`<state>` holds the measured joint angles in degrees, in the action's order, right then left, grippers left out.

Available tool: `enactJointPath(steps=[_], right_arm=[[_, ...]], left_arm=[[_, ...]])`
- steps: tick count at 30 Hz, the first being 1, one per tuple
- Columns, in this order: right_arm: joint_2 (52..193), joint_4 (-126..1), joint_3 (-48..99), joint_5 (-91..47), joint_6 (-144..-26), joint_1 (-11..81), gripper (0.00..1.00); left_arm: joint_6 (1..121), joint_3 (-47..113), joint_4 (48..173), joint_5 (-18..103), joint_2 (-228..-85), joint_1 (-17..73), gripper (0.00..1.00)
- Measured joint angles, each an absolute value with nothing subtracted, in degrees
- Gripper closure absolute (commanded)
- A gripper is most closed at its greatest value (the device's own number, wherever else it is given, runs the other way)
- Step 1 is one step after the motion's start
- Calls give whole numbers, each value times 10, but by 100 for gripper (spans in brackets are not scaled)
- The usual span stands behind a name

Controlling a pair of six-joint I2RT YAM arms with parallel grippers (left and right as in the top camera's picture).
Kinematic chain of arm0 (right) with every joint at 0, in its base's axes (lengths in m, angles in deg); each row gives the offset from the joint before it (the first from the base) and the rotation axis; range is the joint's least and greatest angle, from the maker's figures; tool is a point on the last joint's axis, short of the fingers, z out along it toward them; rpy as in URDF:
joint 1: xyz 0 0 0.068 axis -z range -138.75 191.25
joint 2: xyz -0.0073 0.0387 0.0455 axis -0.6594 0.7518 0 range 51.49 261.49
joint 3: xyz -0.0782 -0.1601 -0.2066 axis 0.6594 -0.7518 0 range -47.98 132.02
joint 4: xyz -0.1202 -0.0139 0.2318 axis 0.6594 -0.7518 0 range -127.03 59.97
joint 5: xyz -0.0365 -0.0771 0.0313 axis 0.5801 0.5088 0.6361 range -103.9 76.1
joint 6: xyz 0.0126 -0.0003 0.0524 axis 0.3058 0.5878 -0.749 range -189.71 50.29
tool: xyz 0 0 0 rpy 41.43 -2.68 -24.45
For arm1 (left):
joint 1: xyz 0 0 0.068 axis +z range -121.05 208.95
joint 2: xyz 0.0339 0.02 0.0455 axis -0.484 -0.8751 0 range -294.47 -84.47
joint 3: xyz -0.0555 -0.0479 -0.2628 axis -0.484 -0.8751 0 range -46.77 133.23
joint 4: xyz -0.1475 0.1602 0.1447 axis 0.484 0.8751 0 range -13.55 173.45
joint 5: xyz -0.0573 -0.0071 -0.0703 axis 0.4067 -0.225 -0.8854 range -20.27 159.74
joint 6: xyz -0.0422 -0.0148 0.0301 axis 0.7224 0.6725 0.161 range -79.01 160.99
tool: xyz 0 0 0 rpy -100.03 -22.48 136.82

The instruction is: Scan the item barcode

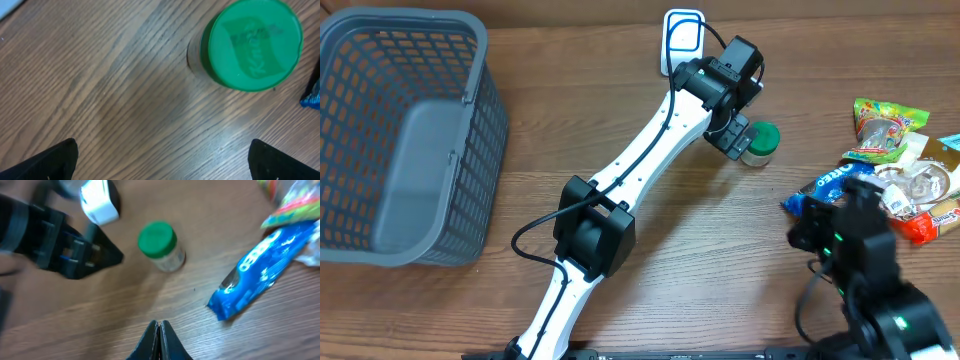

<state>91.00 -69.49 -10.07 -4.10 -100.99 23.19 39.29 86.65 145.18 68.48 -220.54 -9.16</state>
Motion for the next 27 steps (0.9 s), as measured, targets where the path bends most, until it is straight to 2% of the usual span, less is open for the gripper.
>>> enactJointPath(steps=[7, 13, 19, 27], right_arm=[[1096, -535, -120, -41, -1012, 249, 96], [1254, -433, -120, -81, -1013, 347, 96], [1322, -354, -120, -145, -1011, 421, 96], [1383, -323, -120, -197, -1004, 426, 96]], left_arm=[[388, 866, 1495, 685, -2160, -84, 0], [376, 867, 1551, 685, -2064, -64, 0], [374, 867, 1583, 666, -2033, -15, 0], [374, 867, 1570, 654, -2035, -9, 0]])
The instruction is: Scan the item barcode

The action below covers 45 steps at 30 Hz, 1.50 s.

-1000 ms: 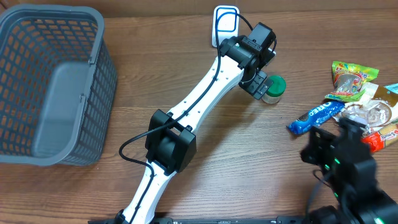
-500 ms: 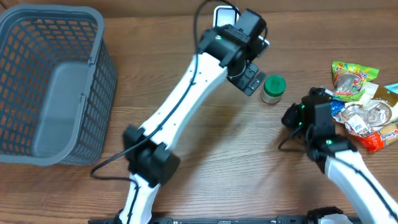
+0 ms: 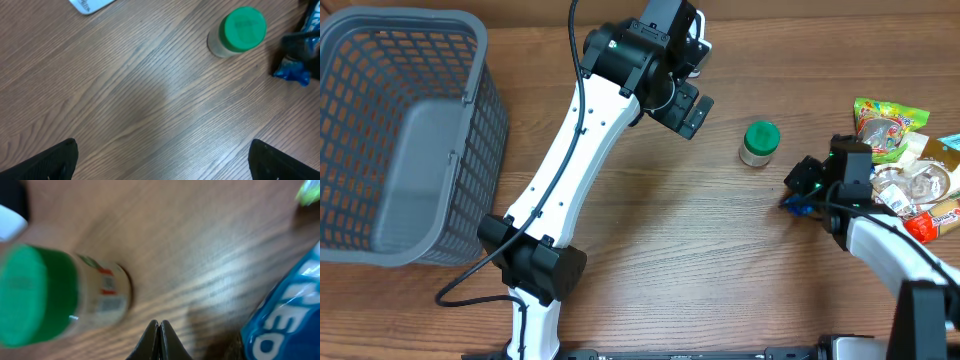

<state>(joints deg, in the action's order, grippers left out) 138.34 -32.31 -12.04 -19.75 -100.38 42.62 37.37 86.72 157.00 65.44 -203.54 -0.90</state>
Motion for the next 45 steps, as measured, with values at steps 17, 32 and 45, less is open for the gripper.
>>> enactJointPath(steps=[17, 32, 45], right_arm=[[1421, -391, -120, -153, -1042, 441, 96], [1421, -368, -120, -131, -1055, 631, 96], [1421, -352, -120, -166, -1029, 733, 96]], left_arm=[[374, 867, 1570, 652, -2035, -11, 0], [374, 867, 1570, 650, -2035, -11, 0], [374, 867, 1568, 648, -2035, -11, 0]])
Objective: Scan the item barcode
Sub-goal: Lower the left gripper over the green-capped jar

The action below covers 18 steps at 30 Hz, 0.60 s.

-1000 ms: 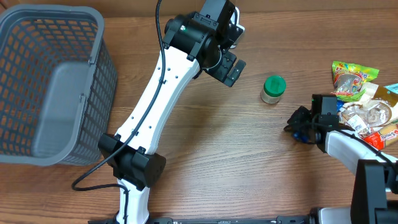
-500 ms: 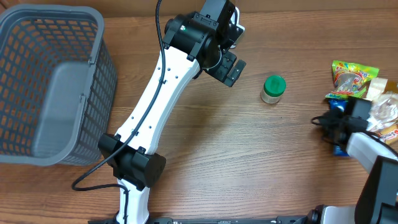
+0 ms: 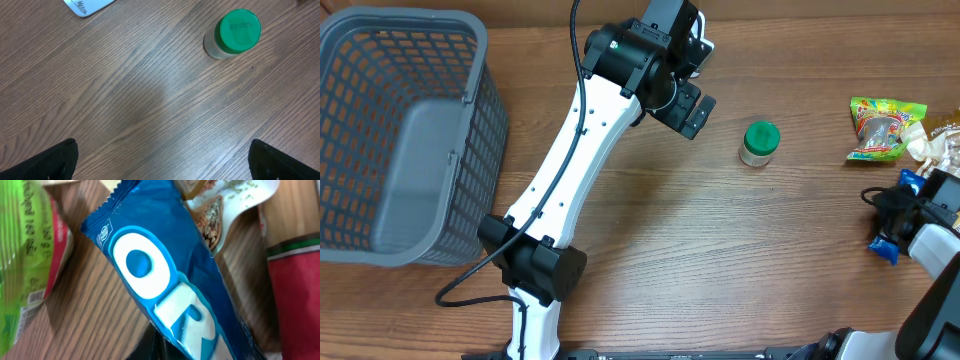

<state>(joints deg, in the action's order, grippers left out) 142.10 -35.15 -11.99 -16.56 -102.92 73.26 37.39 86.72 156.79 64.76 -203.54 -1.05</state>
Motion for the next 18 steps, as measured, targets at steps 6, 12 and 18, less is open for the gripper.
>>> enactJointPath(steps=[6, 12, 18], right_arm=[[1421, -350, -120, -203, -1008, 746, 96], [1376, -362, -120, -243, -987, 710, 96], [1220, -413, -120, -259, -976, 647, 96]], left_arm=[[374, 867, 1566, 642, -2035, -11, 0], [374, 867, 1548, 637, -2035, -11, 0], [374, 867, 1549, 637, -2035, -11, 0]])
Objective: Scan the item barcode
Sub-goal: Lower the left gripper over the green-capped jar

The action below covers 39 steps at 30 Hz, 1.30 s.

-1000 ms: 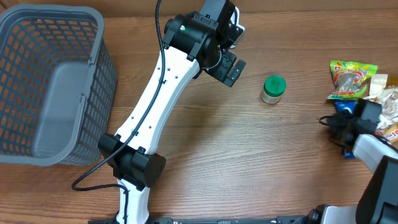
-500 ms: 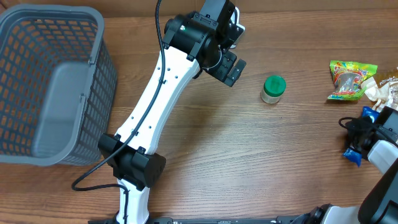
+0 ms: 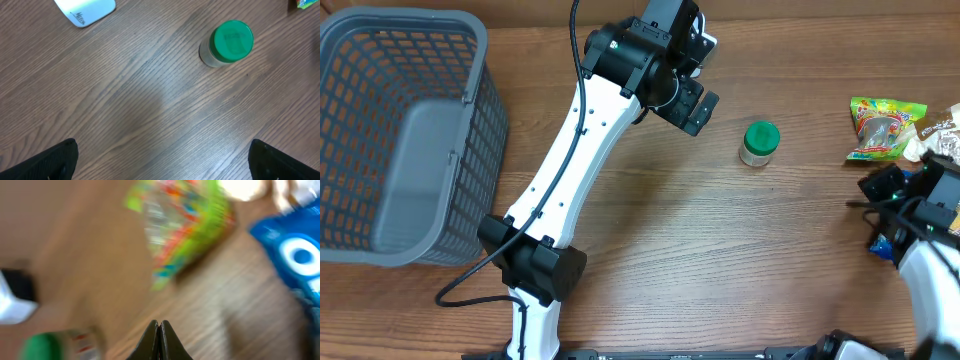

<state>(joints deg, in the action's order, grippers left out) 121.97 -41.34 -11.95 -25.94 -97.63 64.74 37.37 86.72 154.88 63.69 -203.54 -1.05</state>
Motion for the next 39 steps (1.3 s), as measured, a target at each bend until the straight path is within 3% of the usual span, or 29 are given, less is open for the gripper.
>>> enactJointPath(steps=[15, 17, 21, 24, 32, 39], right_arm=[[857, -593, -117, -300, -957, 538, 95], [839, -614, -117, -306, -955, 519, 89], [837, -658, -117, -312, -946, 491, 40], [839, -679, -117, -315, -935, 483, 25], [839, -682, -117, -316, -923, 483, 21], [839, -682, -117, -316, -922, 483, 21]], left_arm=[[287, 867, 1551, 542, -2064, -11, 0], [274, 867, 1547, 523, -2088, -14, 0], [237, 867, 1515, 511, -2148, -34, 0], [209, 867, 1487, 499, -2181, -53, 0], [137, 867, 1419, 458, -2204, -103, 0], [71, 867, 1305, 509, -2213, -129, 0]])
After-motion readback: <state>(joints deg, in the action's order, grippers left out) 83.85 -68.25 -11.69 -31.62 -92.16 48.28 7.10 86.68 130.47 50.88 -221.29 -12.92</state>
